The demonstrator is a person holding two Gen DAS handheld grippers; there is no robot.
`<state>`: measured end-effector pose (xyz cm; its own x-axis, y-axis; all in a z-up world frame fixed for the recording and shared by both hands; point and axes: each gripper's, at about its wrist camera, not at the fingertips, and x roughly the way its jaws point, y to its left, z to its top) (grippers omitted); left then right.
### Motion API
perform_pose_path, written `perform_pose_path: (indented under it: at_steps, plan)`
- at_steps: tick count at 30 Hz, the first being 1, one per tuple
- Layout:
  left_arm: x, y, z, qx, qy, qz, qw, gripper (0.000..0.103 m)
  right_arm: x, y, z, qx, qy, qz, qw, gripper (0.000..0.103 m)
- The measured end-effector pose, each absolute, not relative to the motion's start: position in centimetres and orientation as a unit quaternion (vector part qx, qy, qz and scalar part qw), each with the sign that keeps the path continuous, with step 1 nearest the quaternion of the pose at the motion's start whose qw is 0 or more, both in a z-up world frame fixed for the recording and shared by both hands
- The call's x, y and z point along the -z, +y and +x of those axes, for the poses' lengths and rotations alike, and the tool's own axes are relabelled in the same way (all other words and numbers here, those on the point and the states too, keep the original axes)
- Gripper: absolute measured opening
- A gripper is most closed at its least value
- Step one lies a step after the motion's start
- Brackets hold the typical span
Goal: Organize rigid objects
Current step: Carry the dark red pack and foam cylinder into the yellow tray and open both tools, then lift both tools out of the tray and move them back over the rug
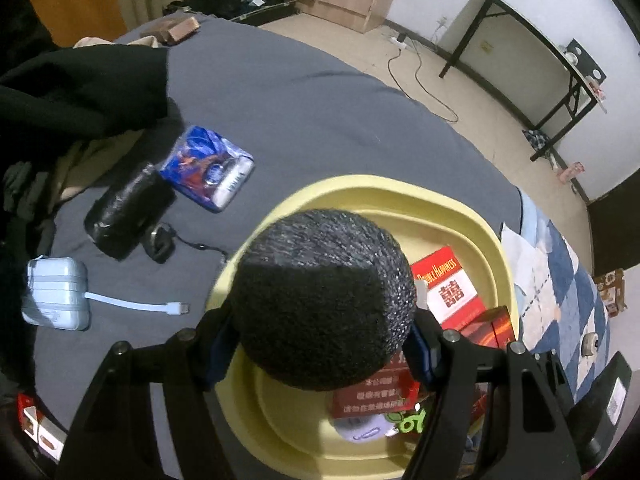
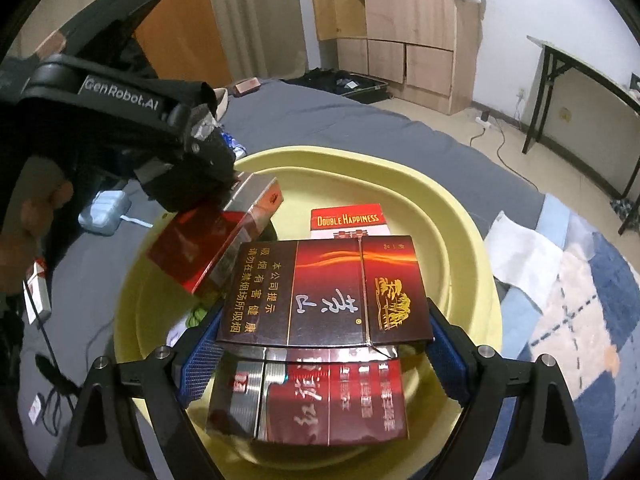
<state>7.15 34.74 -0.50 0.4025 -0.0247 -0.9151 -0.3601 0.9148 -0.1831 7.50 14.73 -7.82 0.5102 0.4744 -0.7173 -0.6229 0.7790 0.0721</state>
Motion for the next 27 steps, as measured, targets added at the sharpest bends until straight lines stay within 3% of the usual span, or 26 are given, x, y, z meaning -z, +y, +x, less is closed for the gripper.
perform_pose_path:
  at_steps: [15, 22, 27]
  plan:
    - [1.5, 33.7, 8.2, -0.034, 0.522, -0.257, 0.813, 0.072, 7.8, 14.2, 8.3, -0.309, 0.378, -0.106, 0.866, 0.090]
    - [0.8, 32.8, 8.6, -0.018, 0.521, -0.238, 0.819, 0.072, 7.8, 14.1, 8.4, -0.326, 0.377, -0.115, 0.859, 0.091]
    - [0.6, 32.8, 8.6, -0.023, 0.516, -0.223, 0.827, 0.078, 7.2, 14.2, 8.2, -0.324, 0.371, -0.134, 0.860, 0.103]
